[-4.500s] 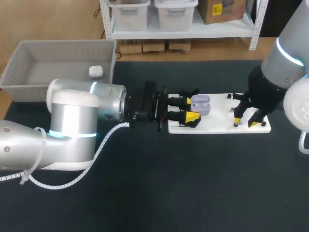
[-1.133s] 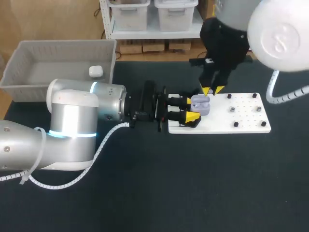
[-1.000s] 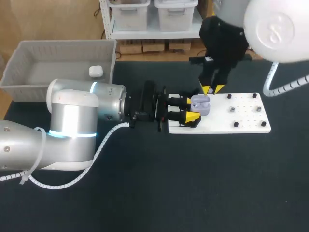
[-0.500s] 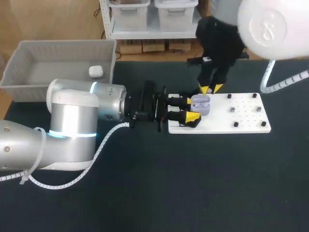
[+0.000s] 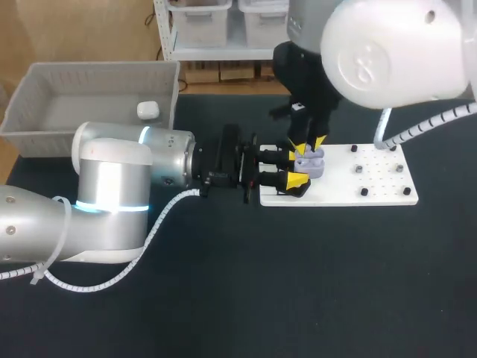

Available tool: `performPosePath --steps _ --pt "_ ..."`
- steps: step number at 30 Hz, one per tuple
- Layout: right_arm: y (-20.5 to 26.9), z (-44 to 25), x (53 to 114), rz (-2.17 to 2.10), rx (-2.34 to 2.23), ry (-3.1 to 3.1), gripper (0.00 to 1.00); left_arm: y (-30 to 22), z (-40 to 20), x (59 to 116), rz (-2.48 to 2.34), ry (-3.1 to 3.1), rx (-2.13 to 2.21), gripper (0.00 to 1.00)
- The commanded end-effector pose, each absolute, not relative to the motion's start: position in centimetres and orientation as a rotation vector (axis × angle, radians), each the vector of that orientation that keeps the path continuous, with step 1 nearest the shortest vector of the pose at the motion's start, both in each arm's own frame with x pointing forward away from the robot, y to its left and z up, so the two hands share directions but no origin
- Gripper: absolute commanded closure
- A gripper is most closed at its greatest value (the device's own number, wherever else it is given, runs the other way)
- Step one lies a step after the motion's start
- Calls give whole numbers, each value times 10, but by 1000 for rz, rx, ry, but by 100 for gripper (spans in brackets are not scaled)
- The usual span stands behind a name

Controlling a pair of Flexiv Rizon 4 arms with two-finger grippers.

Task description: Pick up each earbud case from the left stands, insert the matching earbuds, close the lid, and place the case in the box.

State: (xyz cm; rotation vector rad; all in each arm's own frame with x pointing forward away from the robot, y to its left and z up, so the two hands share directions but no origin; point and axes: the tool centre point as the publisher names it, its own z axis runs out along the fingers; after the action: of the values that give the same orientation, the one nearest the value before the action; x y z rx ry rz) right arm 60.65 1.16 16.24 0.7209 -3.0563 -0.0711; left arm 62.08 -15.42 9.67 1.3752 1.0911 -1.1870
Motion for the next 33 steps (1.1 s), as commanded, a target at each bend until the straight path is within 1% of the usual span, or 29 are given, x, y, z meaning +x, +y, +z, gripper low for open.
performPosePath --steps 1,33 --pt "10 161 611 -81 726 -3045 100 -154 97 619 -1180 1093 1371 100" --pt "11 144 610 -108 752 -2994 100 -154 97 619 -1180 1093 1371 100"
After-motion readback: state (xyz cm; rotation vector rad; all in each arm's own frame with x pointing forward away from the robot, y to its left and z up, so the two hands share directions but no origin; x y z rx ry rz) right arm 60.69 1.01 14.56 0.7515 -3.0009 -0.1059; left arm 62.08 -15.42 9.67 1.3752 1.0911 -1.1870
